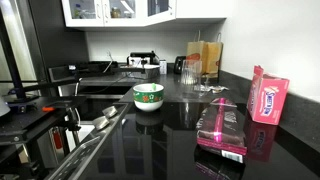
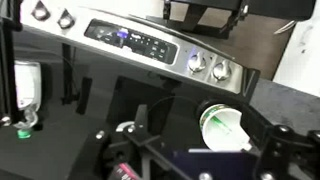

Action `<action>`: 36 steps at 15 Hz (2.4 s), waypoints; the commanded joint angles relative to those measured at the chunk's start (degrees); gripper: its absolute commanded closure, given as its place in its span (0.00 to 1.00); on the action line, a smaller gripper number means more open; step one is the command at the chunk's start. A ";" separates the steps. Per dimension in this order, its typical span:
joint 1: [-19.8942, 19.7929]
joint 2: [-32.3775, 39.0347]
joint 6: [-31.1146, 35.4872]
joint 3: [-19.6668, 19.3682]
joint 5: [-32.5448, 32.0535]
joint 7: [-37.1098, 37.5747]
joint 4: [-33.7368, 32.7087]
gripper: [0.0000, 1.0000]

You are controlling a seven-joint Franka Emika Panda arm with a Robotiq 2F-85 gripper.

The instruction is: Remove the marker out of the cup

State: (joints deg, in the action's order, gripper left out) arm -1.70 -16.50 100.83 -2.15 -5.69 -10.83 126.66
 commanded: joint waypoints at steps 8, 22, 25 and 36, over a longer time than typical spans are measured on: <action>0.95 0.23 2.21 -0.40 0.18 -2.49 0.50 0.00; 7.64 17.89 28.78 4.54 0.57 -37.75 5.22 0.00; 7.65 22.53 30.06 6.82 -2.31 -43.21 4.48 0.00; 6.49 37.26 31.14 7.85 -9.95 -37.49 -4.84 0.04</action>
State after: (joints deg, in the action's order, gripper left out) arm 4.98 17.85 132.55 5.34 -12.65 -51.53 124.79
